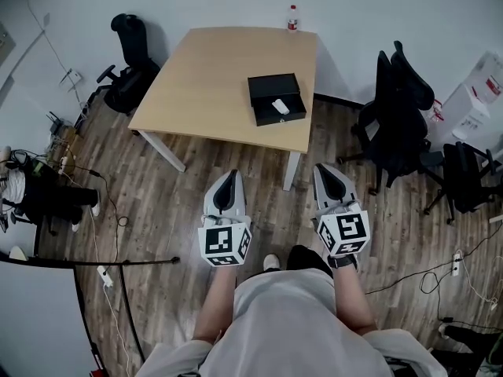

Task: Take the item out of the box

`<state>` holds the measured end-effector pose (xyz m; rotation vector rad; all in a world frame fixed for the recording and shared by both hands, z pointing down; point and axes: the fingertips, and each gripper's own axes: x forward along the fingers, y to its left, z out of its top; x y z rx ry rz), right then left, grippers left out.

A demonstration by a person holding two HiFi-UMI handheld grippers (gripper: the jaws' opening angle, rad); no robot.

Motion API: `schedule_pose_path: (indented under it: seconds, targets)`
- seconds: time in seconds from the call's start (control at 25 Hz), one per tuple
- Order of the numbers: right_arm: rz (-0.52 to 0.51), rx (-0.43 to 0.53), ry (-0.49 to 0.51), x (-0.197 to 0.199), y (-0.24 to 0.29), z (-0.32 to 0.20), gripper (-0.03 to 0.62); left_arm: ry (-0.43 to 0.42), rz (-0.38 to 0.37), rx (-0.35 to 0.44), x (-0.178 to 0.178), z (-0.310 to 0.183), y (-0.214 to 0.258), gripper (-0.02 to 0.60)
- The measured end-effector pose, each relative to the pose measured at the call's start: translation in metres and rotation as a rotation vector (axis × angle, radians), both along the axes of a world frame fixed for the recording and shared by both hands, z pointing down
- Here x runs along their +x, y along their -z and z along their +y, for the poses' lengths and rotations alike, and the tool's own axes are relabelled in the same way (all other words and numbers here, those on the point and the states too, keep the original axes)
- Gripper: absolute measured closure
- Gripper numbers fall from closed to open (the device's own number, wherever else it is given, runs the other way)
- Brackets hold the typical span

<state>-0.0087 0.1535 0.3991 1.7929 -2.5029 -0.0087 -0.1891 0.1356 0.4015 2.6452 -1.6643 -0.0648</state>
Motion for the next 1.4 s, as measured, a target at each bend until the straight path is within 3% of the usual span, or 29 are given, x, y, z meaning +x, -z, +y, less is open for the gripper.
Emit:
schedule_pose_path:
  seconds: [0.32, 0.68, 1.16, 1.4]
  targets:
    - [-0.005, -0.055, -0.008, 0.002, -0.024, -0.01, 0.582, -0.02, 0.029, -0.046, 0.003, -0.005, -0.027, 0.574]
    - [-0.032, -0.027, 0.073, -0.003, -0.015, -0.079, 0.582, 0.0, -0.001, -0.033, 0.019, -0.058, -0.02, 0.574]
    - [-0.061, 0.054, 0.098, 0.06, 0.019, -0.204, 0.582, 0.06, -0.023, 0.019, 0.072, -0.172, 0.004, 0.574]
    - [-0.072, 0.03, 0.134, 0.082, 0.012, -0.238, 0.582, 0.072, -0.025, -0.018, 0.104, -0.209, -0.004, 0.574]
